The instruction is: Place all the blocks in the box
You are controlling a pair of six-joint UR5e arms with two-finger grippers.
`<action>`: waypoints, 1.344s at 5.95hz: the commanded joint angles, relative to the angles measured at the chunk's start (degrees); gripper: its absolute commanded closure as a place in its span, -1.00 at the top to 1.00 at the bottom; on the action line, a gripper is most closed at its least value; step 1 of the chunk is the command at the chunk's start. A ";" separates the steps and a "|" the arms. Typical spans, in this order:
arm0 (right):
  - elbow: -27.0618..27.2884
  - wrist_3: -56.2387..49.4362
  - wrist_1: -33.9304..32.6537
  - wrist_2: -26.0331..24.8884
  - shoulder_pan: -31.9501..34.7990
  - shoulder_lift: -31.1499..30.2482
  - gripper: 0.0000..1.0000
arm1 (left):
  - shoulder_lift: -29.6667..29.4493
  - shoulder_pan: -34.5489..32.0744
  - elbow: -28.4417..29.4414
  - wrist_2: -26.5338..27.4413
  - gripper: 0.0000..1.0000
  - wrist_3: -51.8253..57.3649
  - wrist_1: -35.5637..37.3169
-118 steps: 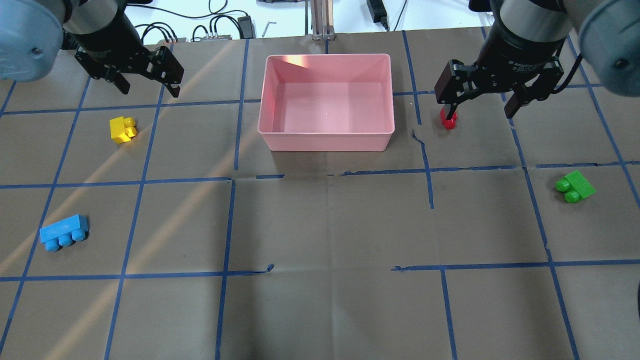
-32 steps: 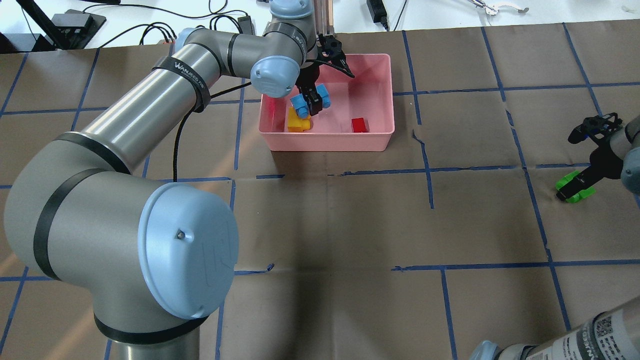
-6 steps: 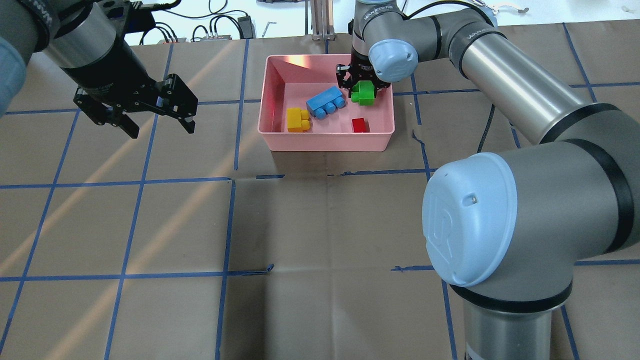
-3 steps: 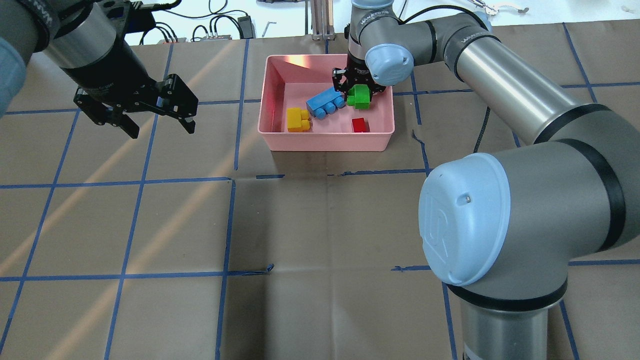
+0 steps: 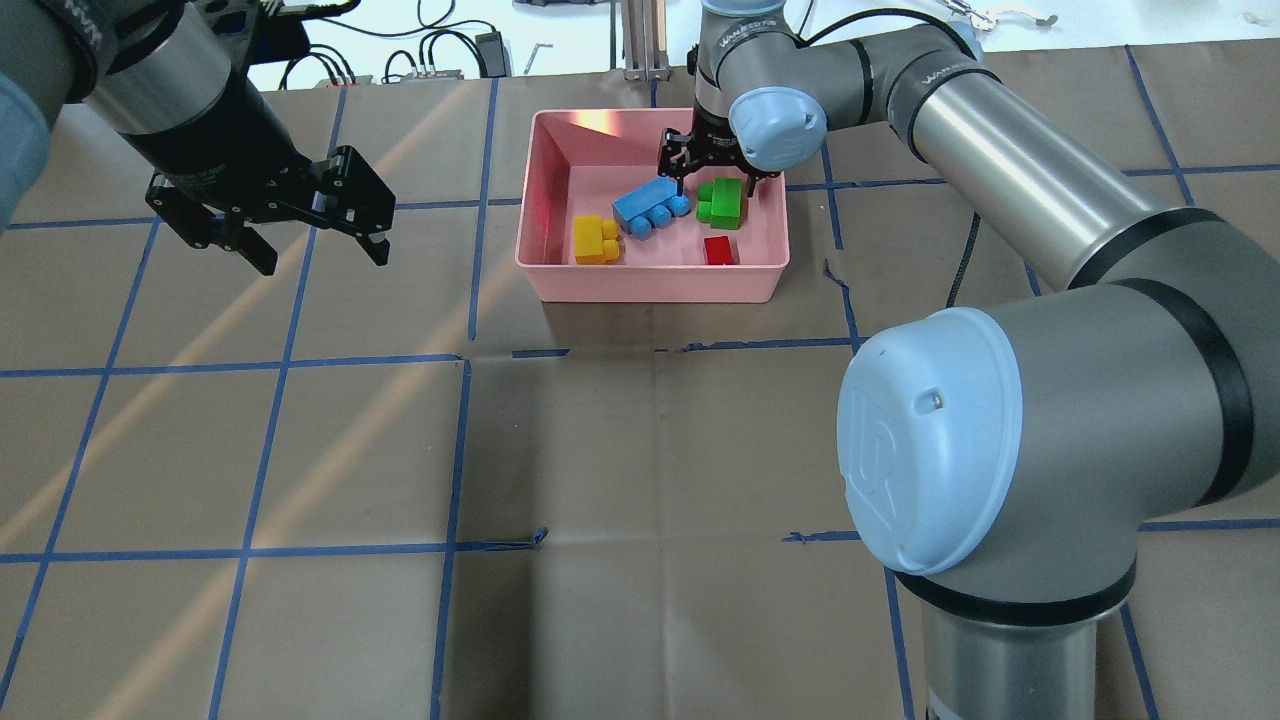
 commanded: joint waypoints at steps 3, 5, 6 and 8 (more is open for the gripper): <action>0.82 -2.90 13.76 -4.08 -2.34 -12.84 0.99 | 0.09 0.00 0.17 0.11 0.99 0.26 0.00; 5.88 -11.75 20.64 -4.27 -8.82 -23.10 0.99 | 0.09 0.00 0.17 0.11 0.99 0.09 0.00; 13.84 -15.98 20.66 -4.19 -11.29 -30.12 0.99 | 0.09 0.00 0.17 0.19 0.99 0.09 0.00; 28.01 -15.93 19.52 -3.92 -11.84 -42.53 0.99 | 0.09 0.00 0.17 0.20 0.99 0.09 0.00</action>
